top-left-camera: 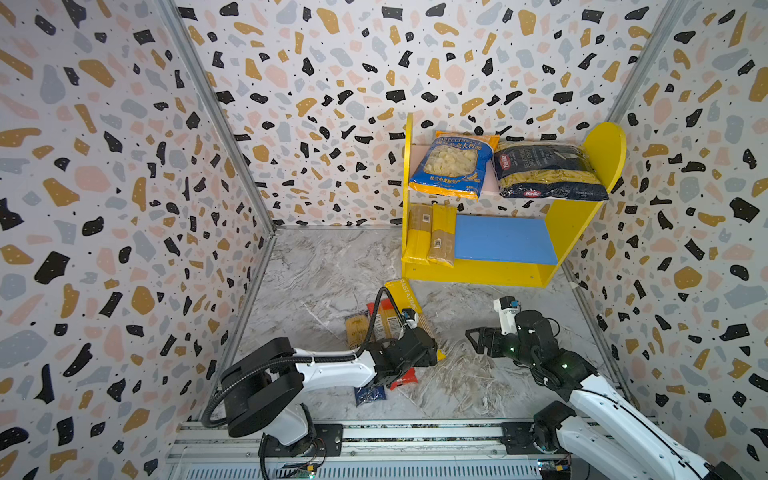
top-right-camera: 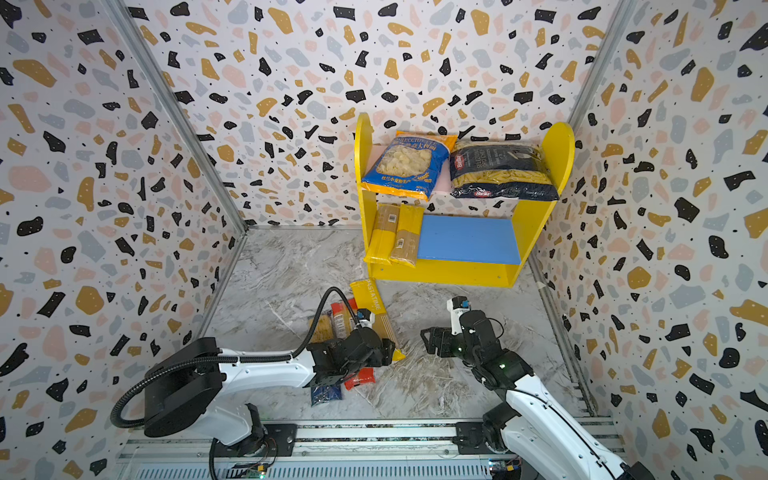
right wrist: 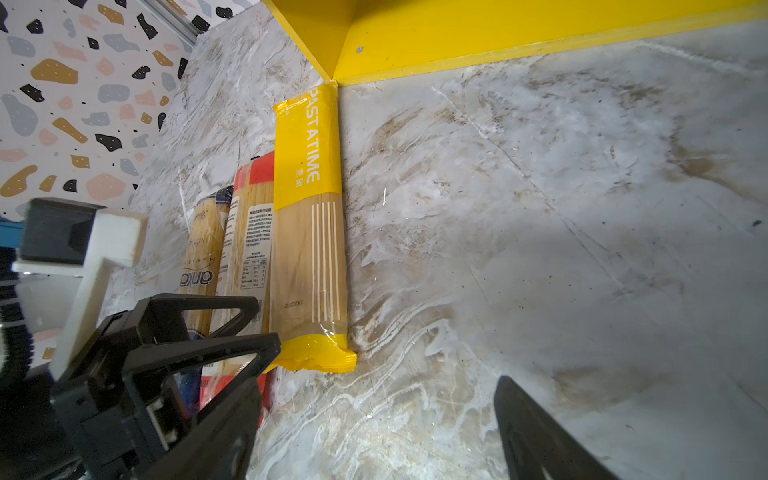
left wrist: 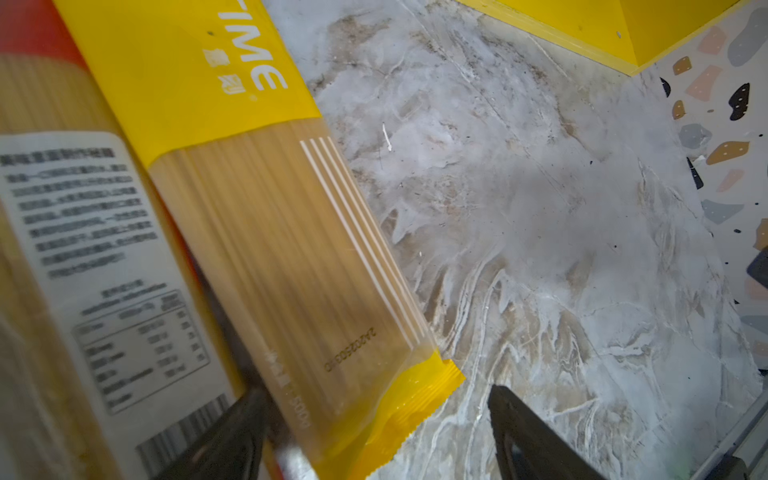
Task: Place and organize the pasta boxes and bags onto the shelf
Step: 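Lower the right gripper over the yellow pack and close on it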
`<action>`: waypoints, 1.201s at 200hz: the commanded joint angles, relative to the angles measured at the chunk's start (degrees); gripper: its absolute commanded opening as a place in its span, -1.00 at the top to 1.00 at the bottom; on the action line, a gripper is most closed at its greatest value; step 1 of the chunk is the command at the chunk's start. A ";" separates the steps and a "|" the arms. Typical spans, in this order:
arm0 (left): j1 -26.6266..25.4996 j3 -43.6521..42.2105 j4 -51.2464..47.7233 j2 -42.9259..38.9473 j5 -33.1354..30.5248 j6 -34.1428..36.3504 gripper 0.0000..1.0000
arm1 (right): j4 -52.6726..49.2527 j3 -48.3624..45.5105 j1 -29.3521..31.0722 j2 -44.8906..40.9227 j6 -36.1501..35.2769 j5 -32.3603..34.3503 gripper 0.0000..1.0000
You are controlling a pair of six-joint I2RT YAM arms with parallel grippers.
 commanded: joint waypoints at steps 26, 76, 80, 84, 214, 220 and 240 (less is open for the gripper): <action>-0.25 -1.25 -2.80 -4.73 -3.63 -0.46 -0.67 | -1.75 2.76 0.66 5.70 -4.26 0.85 -0.78; -0.25 -11.30 -10.91 -23.08 -10.58 -4.28 -0.77 | 1.95 6.43 10.04 15.35 -2.72 8.63 -0.86; -0.27 -11.92 -11.76 -24.64 -11.17 -4.65 -0.79 | 2.43 6.78 10.71 16.45 -2.72 8.83 -0.86; -0.30 -12.31 -12.76 -26.15 -11.81 -5.00 -0.81 | 2.94 7.22 11.49 17.68 -2.66 9.11 -0.88; 0.01 -18.18 -30.00 -56.49 -19.36 -8.02 -0.99 | 5.63 28.49 21.15 53.17 -5.95 14.79 -0.98; 0.01 -18.17 -30.09 -56.62 -19.45 -7.86 -0.99 | 5.32 29.22 21.15 54.02 -6.22 14.82 -0.98; 0.01 -18.03 -30.37 -56.84 -19.90 -7.09 -0.99 | 5.37 31.23 21.15 56.46 -6.75 13.84 -0.98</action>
